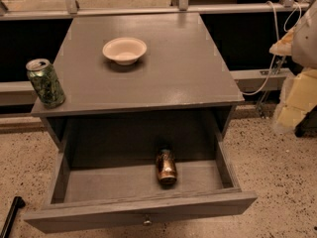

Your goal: Pick orange can from top drawer and place on counter

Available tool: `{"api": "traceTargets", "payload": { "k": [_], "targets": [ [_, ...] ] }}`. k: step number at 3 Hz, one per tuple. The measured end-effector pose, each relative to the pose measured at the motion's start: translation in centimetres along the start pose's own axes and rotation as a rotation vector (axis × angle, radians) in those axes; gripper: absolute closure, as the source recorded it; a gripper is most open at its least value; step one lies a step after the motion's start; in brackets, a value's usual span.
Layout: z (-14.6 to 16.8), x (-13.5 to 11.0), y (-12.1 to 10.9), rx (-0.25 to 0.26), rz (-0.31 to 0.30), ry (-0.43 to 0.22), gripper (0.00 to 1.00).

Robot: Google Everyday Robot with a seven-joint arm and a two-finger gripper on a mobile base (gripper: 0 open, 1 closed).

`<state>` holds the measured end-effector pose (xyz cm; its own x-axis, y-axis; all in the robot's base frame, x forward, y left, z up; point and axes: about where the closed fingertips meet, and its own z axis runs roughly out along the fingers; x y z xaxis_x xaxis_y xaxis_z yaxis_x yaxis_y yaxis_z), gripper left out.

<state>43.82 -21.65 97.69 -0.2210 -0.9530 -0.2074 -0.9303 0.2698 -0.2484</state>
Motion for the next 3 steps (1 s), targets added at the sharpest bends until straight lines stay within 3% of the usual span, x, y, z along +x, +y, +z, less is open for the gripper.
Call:
{"api": "traceTargets", "payload": {
  "k": [1, 3],
  "targets": [
    [0.0, 0.0, 0.0, 0.000, 0.000, 0.000, 0.00],
    [0.2, -1.1, 0.0, 0.012, -0.136, -0.039, 0.00]
  ]
}}
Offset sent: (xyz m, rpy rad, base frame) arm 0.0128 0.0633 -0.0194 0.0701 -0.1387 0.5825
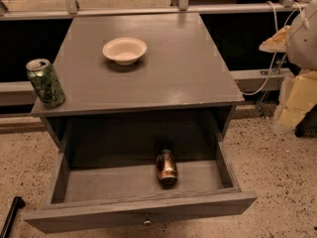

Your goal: Pick orange can from top drawer and place on counter

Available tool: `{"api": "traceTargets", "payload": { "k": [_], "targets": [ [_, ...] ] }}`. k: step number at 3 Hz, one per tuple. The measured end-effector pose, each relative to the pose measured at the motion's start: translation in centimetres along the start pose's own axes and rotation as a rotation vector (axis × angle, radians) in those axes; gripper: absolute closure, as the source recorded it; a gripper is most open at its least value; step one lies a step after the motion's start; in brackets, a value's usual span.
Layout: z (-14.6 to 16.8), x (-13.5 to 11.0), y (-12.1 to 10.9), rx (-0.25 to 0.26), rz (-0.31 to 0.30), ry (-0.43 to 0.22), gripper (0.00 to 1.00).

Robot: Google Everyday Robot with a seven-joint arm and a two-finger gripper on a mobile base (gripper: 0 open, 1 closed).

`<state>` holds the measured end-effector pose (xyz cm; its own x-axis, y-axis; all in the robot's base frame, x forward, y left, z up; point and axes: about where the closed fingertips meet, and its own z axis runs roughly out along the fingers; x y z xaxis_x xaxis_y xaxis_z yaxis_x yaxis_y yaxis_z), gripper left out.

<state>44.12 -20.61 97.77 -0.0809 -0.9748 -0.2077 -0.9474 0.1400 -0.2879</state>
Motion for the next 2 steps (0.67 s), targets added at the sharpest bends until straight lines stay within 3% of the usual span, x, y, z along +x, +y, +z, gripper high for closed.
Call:
{"api": "traceTargets", "payload": {
  "k": [1, 2],
  "targets": [
    [0.6, -0.2, -0.5, -0.004, -0.050, 0.032, 0.00],
    [3.8, -0.6, -1.7, -0.050, -0.229, 0.086, 0.00]
  ]
}}
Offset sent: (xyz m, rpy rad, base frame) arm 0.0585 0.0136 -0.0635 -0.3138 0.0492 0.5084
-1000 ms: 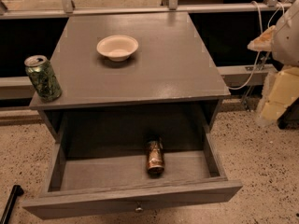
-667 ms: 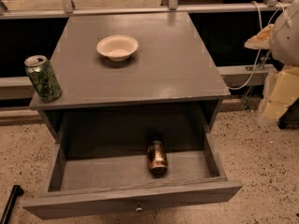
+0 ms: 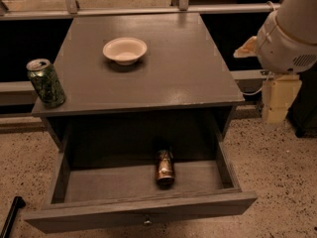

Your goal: Pick orange can from top drawer and place on counter

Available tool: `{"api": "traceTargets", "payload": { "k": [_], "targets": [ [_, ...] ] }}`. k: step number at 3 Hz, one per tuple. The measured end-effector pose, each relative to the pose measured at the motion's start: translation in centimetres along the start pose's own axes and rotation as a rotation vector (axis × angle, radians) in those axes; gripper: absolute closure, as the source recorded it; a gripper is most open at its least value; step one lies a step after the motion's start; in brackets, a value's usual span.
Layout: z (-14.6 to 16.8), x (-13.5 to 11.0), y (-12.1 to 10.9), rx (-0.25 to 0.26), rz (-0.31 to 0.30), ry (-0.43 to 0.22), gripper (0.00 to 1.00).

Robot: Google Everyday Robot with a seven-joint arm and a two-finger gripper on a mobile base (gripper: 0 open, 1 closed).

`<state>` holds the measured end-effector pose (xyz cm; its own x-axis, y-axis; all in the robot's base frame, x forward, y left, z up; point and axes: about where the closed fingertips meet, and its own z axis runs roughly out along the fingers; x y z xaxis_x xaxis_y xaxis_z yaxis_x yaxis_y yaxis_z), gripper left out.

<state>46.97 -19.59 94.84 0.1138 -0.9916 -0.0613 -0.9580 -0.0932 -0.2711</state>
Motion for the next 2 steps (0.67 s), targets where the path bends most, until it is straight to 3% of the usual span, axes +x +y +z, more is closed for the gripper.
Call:
{"api": "traceTargets", "payload": {
  "k": [1, 2],
  "targets": [
    [3.87, -0.09, -1.29, -0.022, -0.195, 0.006, 0.00],
    [3.89, -0.20, -1.52, -0.014, -0.278, 0.003, 0.00]
  ]
}}
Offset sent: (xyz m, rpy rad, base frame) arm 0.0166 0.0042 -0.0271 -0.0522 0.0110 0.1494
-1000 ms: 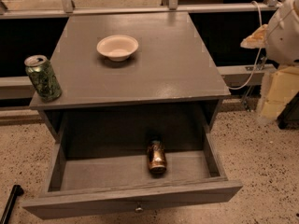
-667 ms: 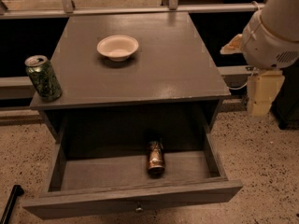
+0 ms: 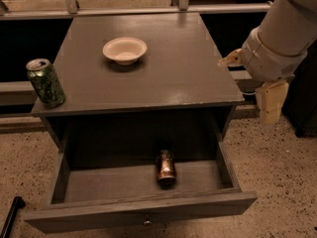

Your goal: Pick orange can from top drawer and place on counter

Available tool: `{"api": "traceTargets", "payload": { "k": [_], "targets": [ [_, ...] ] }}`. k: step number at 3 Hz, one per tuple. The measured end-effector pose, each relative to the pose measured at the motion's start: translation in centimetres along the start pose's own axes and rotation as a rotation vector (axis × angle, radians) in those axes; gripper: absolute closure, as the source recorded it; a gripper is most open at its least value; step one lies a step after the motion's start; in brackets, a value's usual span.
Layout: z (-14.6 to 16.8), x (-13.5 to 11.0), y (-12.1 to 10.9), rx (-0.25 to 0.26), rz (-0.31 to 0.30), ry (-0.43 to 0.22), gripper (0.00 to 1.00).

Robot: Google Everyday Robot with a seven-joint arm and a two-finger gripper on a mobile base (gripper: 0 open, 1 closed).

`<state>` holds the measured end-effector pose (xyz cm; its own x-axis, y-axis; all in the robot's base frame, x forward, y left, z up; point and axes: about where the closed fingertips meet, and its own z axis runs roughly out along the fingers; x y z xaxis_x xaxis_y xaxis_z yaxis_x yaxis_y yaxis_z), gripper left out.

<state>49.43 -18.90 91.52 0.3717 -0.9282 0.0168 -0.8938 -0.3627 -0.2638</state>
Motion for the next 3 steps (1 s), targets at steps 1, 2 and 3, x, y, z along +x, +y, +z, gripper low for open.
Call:
{"api": "traceTargets", "payload": {
  "k": [1, 2, 3],
  "targets": [
    [1.0, -0.3, -0.4, -0.023, -0.038, 0.008, 0.00],
    [5.0, -3.8, -0.1, -0.045, -0.165, -0.074, 0.00],
    [11.0, -11.3, 2.2, -0.039, -0.441, -0.244, 0.00]
  ]
}}
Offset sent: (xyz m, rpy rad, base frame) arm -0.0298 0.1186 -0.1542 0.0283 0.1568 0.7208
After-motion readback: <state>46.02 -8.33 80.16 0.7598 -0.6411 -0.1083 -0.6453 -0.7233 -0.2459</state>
